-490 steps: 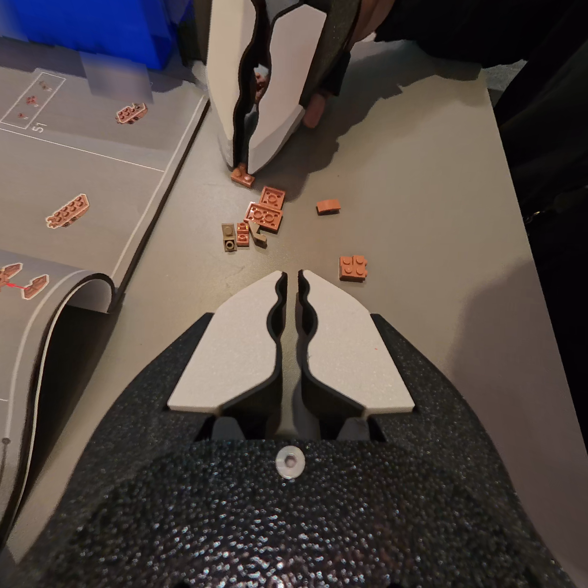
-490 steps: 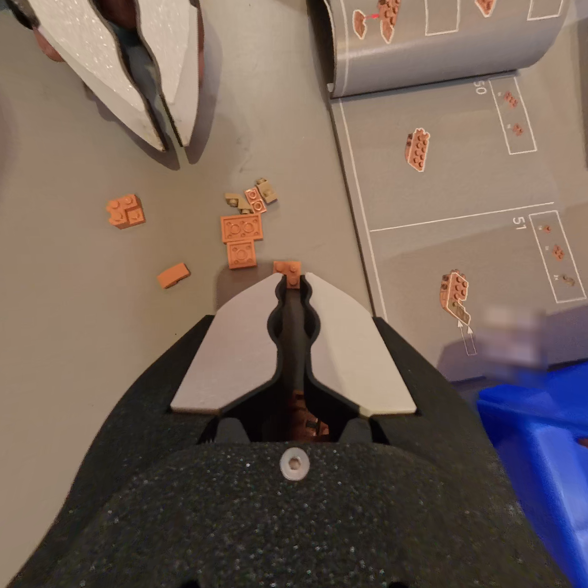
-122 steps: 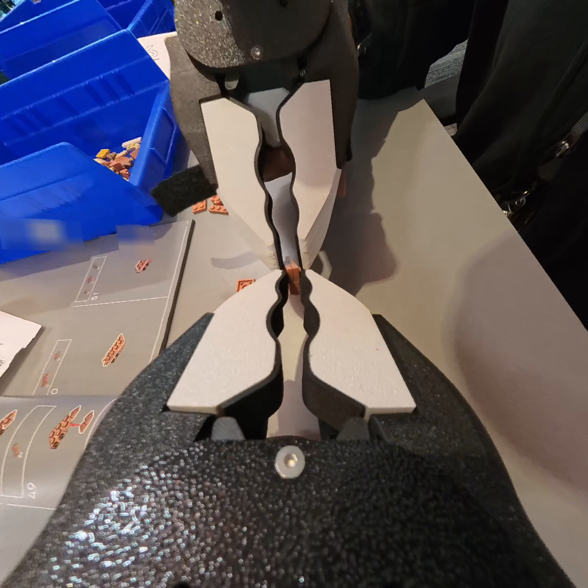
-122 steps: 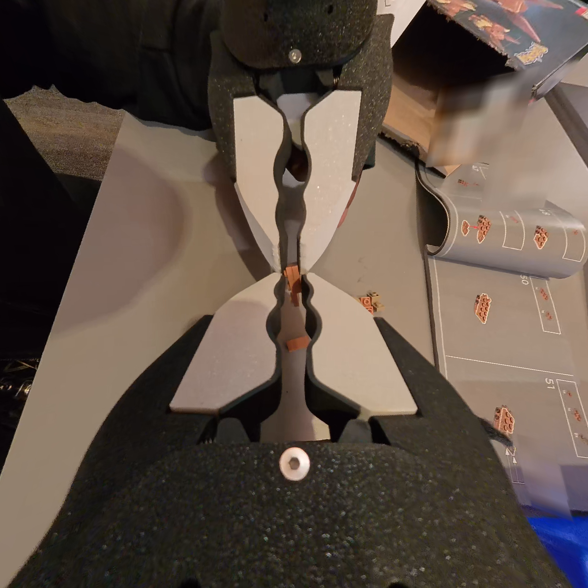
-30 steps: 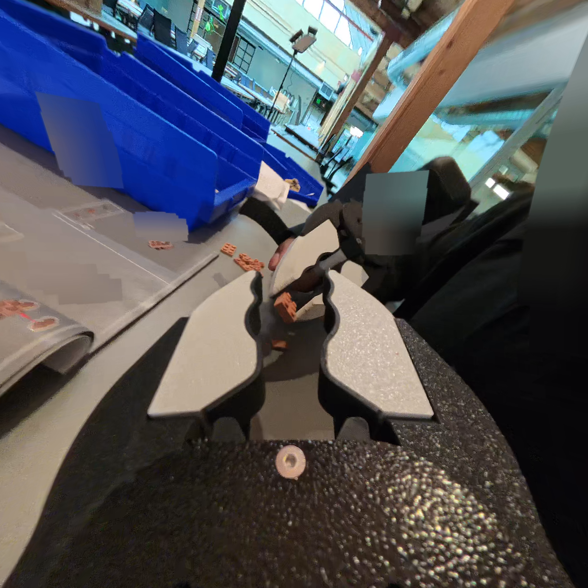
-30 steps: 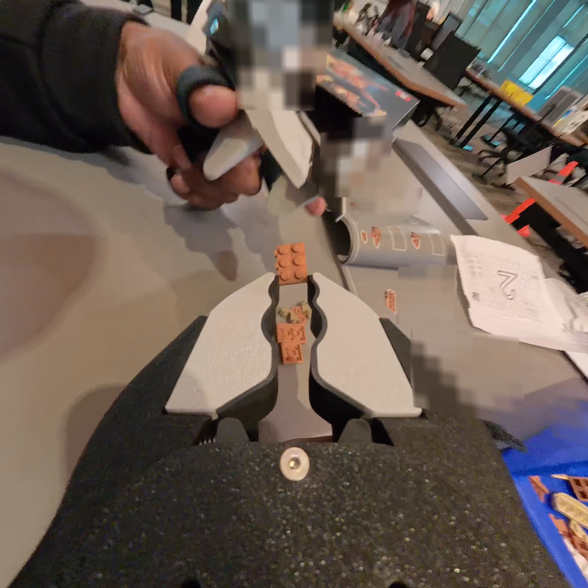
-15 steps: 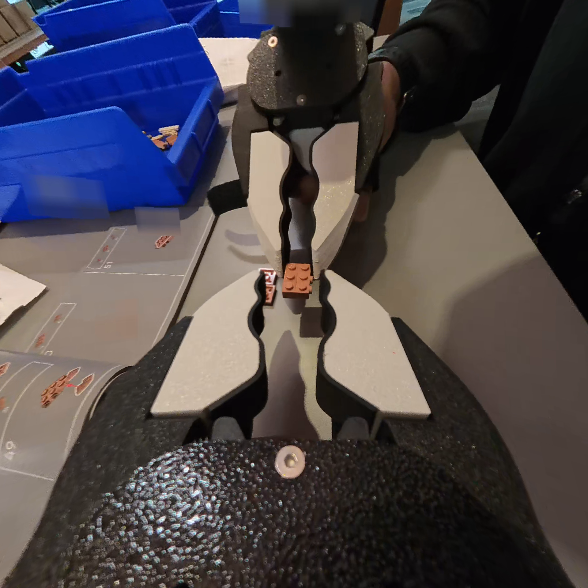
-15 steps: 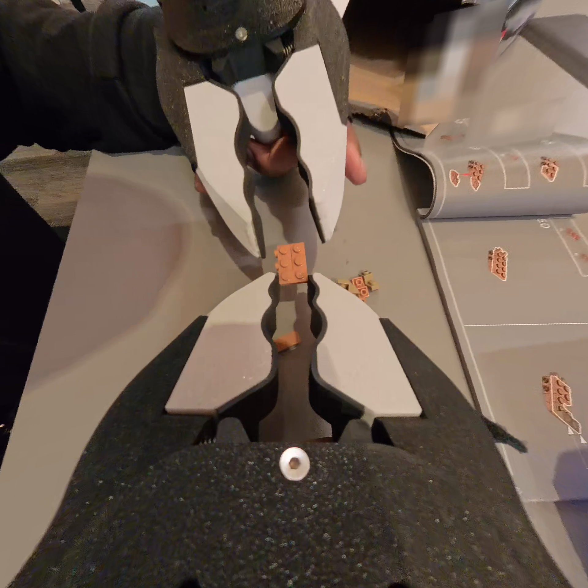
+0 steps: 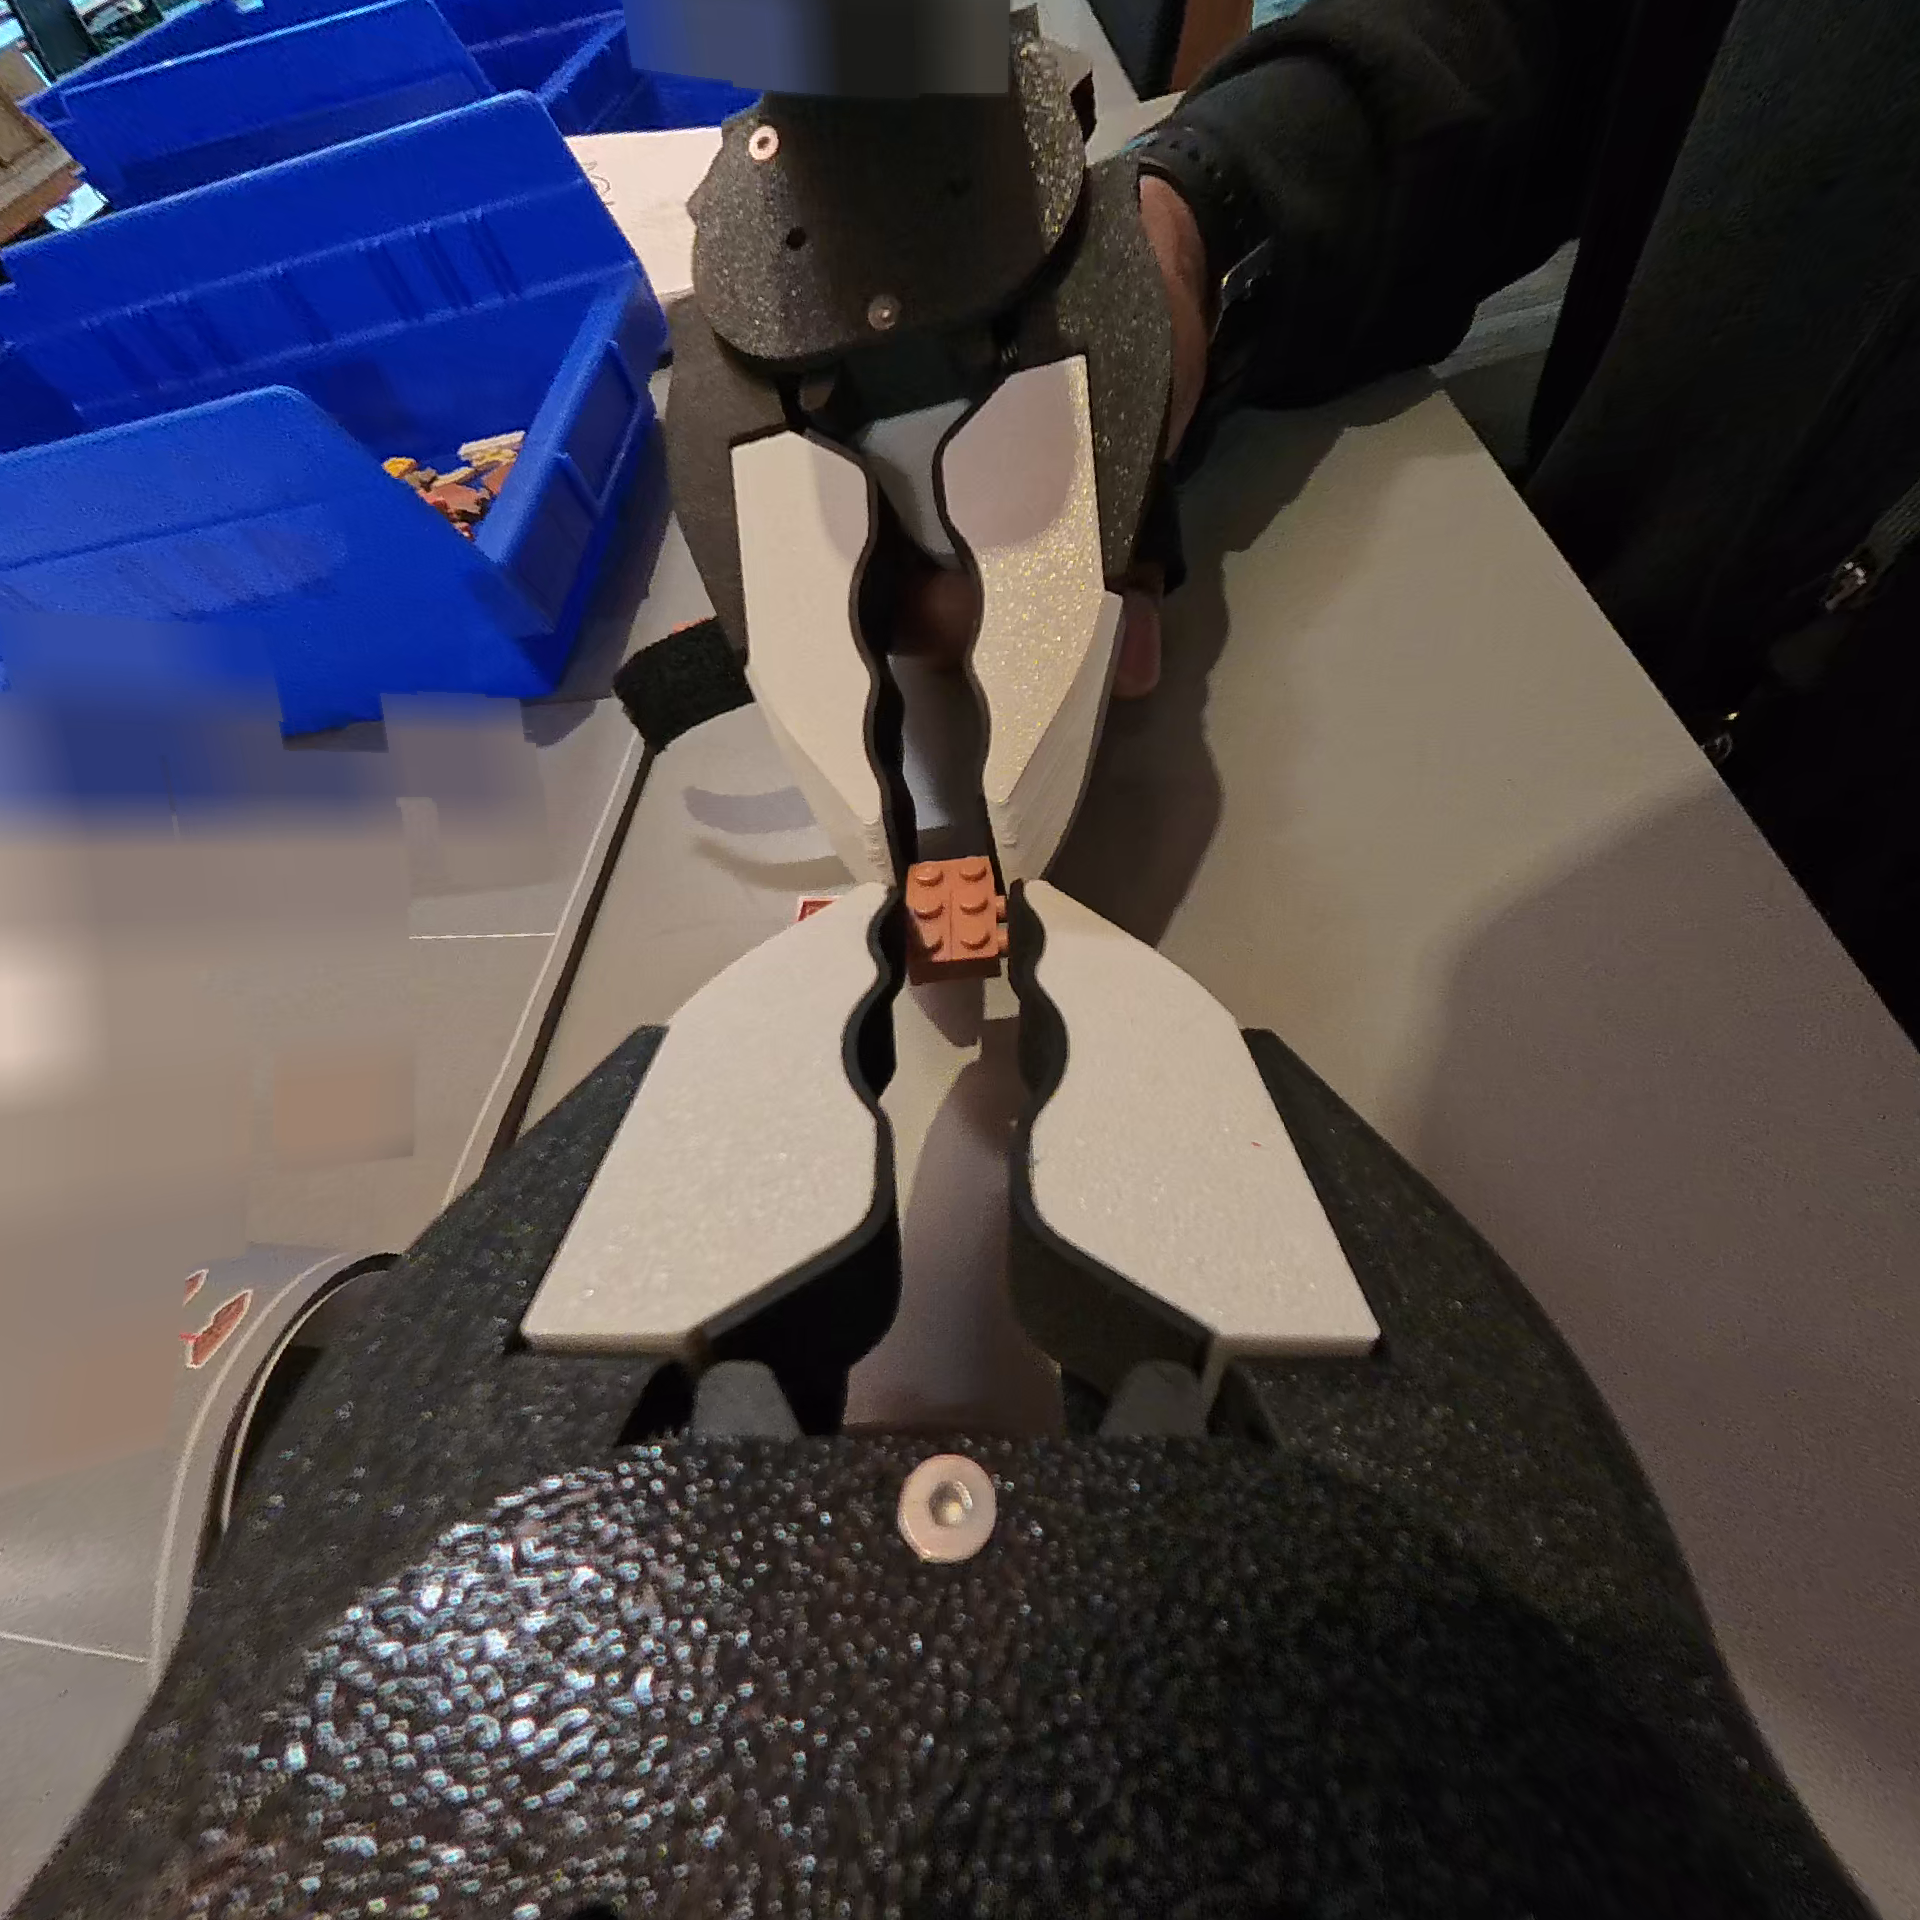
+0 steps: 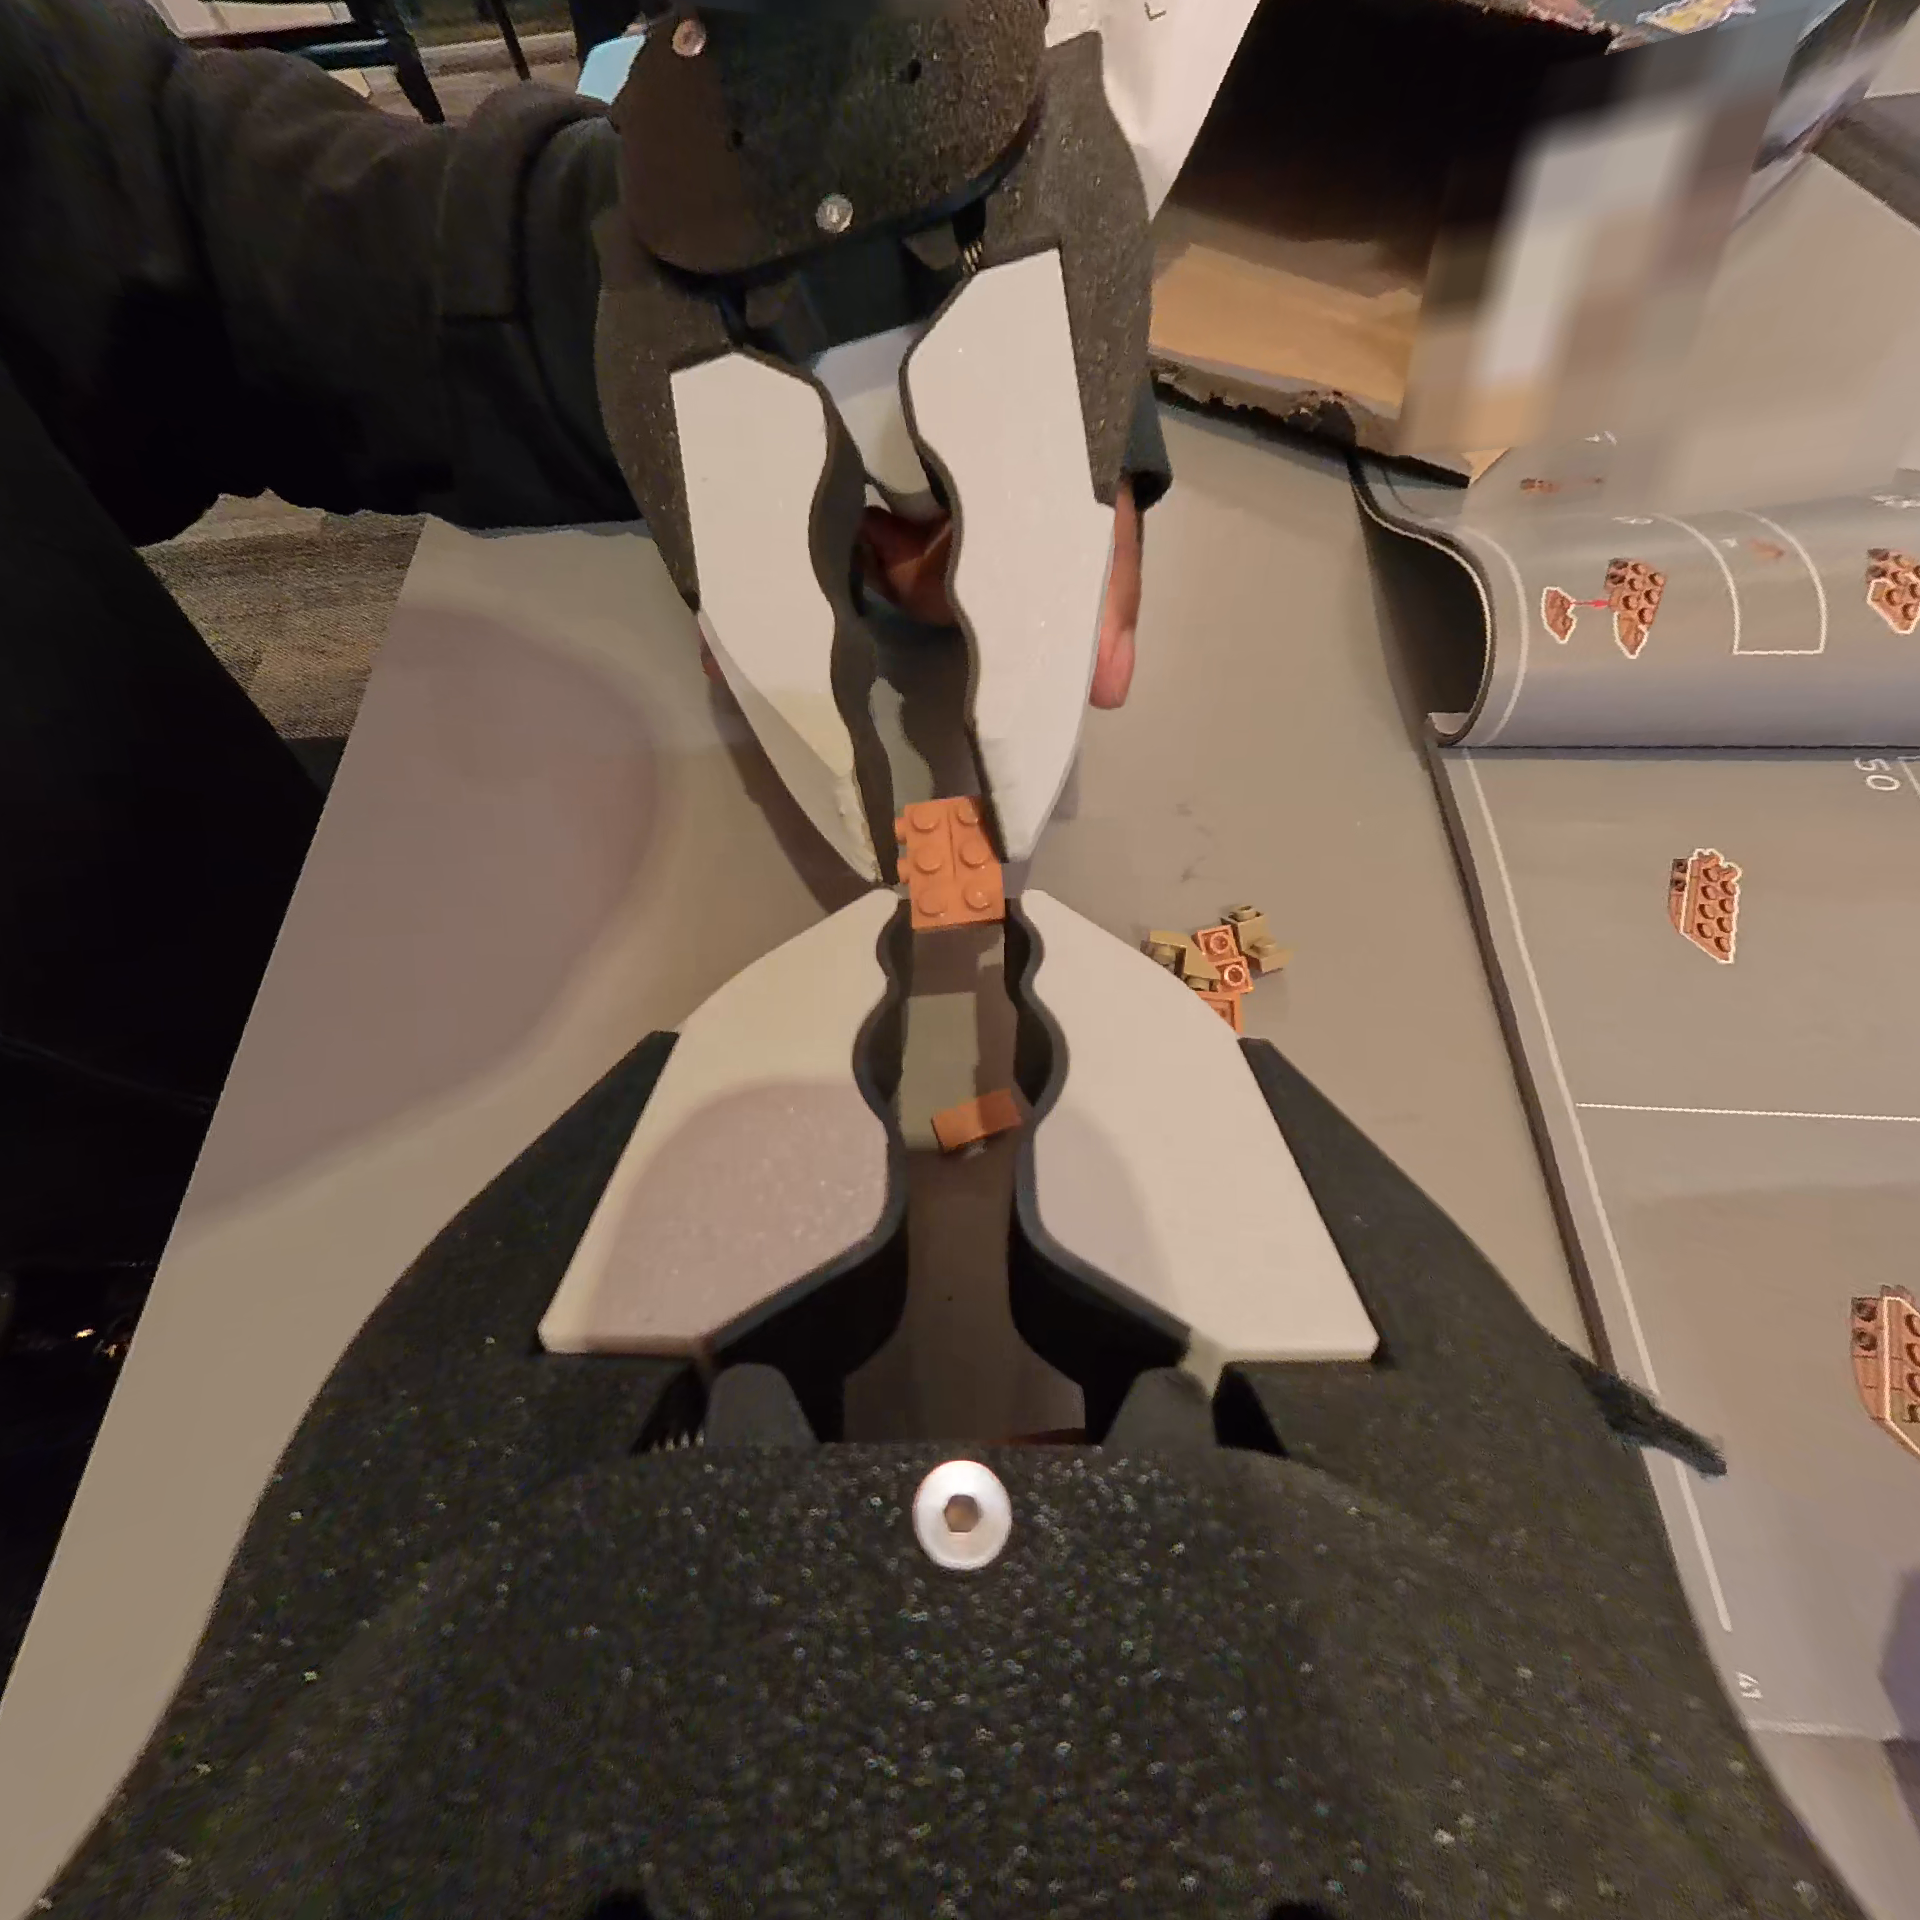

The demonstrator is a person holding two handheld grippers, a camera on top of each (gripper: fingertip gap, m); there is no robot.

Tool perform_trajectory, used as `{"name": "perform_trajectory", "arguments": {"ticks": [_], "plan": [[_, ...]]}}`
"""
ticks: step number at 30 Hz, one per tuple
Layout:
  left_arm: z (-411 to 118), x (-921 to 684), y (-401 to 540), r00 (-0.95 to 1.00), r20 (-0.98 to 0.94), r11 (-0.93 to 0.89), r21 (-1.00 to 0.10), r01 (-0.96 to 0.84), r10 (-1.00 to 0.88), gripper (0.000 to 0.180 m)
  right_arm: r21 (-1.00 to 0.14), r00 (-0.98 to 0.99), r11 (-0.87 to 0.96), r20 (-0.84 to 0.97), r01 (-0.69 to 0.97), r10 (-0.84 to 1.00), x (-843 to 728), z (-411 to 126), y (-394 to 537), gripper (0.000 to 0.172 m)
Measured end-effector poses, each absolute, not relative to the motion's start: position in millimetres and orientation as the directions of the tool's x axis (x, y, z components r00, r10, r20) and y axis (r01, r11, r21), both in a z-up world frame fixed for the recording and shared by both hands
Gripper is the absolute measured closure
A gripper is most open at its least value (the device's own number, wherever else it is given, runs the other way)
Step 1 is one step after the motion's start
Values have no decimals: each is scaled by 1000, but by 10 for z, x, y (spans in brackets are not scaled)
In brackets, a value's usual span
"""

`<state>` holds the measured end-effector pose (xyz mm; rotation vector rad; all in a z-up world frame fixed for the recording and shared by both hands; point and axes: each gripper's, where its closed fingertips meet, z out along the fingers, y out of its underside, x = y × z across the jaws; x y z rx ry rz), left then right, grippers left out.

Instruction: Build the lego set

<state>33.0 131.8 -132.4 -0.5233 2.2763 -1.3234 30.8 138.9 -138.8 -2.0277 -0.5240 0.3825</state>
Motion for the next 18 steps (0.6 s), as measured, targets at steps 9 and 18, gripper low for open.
{"name": "perform_trajectory", "arguments": {"ticks": [9, 18], "plan": [[-1321, 364, 1373, -811, -158, 452, -881, -142, -563, 163, -858, 863, -458, -34, 233, 503, 400, -1418, 1364, 133], [-1564, 373, 1542, -785, -95, 514, -803, -303, -612, 163, -738, 856, -570, 19, 361, 517, 680, -1572, 1143, 139]]}}
